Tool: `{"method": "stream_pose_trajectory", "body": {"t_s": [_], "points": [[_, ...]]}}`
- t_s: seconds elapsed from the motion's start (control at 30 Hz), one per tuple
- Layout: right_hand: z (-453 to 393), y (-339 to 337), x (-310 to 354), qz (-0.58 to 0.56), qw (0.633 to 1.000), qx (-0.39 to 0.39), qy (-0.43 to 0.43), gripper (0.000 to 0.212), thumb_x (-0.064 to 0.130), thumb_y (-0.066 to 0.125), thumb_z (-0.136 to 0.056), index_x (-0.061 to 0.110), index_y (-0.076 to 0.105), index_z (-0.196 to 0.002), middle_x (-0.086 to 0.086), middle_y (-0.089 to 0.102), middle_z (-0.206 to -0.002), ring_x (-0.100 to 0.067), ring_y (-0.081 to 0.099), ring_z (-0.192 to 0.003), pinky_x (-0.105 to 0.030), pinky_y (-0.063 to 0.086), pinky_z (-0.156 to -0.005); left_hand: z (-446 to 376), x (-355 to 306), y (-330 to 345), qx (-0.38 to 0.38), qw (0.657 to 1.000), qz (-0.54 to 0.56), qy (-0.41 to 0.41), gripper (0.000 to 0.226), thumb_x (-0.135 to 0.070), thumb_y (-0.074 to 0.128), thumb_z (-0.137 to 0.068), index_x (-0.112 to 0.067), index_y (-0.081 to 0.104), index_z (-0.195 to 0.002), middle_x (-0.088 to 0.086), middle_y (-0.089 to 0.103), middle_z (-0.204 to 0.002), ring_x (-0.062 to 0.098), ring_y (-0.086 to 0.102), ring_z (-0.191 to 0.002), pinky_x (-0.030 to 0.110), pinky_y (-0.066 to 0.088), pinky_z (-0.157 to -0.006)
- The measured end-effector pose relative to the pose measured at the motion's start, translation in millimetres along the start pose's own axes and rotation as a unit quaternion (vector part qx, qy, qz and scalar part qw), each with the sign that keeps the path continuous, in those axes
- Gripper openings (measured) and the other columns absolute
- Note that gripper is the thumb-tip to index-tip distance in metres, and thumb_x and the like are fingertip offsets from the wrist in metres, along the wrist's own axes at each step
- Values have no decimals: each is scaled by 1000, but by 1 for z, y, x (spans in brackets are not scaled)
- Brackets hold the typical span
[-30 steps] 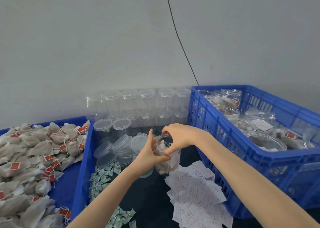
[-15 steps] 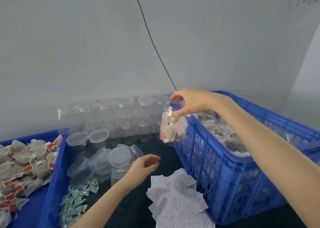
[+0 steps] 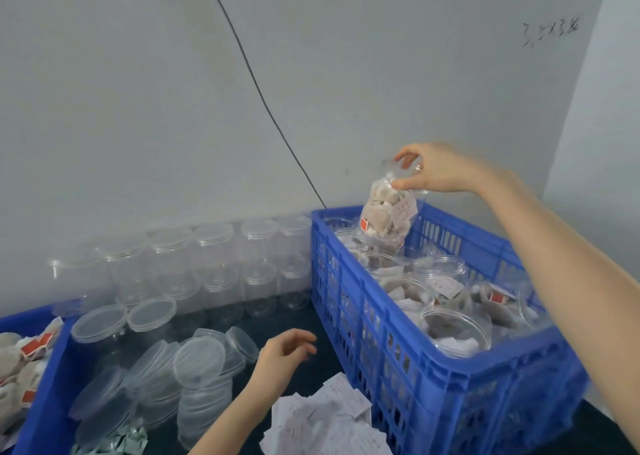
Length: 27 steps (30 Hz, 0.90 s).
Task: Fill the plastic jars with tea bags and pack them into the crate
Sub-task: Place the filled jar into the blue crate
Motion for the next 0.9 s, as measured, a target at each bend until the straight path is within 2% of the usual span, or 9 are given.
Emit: {"method": "stream_pose_trajectory", "body": {"t_s": [0.1, 0.2, 0.43, 0.6, 0.77, 0.9], "points": [[-2, 11, -25, 19, 999, 7, 31, 66, 49, 76, -79, 19, 53, -134, -1, 60, -128, -16, 54, -98, -30, 42, -89, -11, -5, 5, -11, 1000, 25, -4, 25, -1, 52, -91, -19, 69, -91, -4, 72, -78, 6, 60, -72, 14, 44, -64], [-1, 29, -46, 44, 997, 37, 59, 71, 51, 76, -77, 22, 50, -136, 0, 57, -133, -20, 56, -113, -35, 43, -97, -16, 1, 13, -7, 999, 38, -16, 25, 1, 51, -91, -17, 69, -90, -4, 71, -75, 4, 59, -67, 12, 43, -60], [3, 54, -75, 105, 990, 57, 80, 68, 51, 73, -79, 23, 51, -137, 0, 58, -135, -23, 57, -116, -31, 40, -83, -20, 24, 19, -7, 998, 41, -40, 24, 5, 51, -91, -11, 67, -89, -3, 70, -70, 8, 56, -62, 13, 39, -54], [5, 69, -82, 89, 988, 87, 88, 73, 45, 73, -82, 18, 45, -144, -3, 53, -143, -24, 53, -126, -35, 43, -97, -21, 28, 20, 6, 998, 48, -44, 23, 6, 50, -91, -9, 66, -89, -4, 69, -68, 10, 53, -63, 12, 37, -53], [-2, 72, -81, 76, 989, 98, 85, 72, 40, 73, -84, 13, 45, -144, -8, 53, -142, -26, 53, -126, -36, 43, -100, -19, 33, 21, 26, 997, 46, -58, 23, 5, 48, -92, -9, 66, -91, -4, 68, -68, 10, 53, -64, 11, 37, -54], [-2, 66, -95, 64, 989, 75, 107, 66, 39, 73, -82, 15, 50, -139, -7, 57, -137, -26, 55, -120, -39, 46, -97, -20, 41, 15, 24, 997, 34, -70, 24, 4, 48, -92, -11, 67, -91, -2, 70, -72, 7, 55, -63, 11, 38, -54]]}}
Point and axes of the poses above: each hand's wrist, its own z-axis away from the middle knuckle, its own y-axis out of the palm, x = y × z, the point moved 8 cm from there along -z, towards the middle knuckle
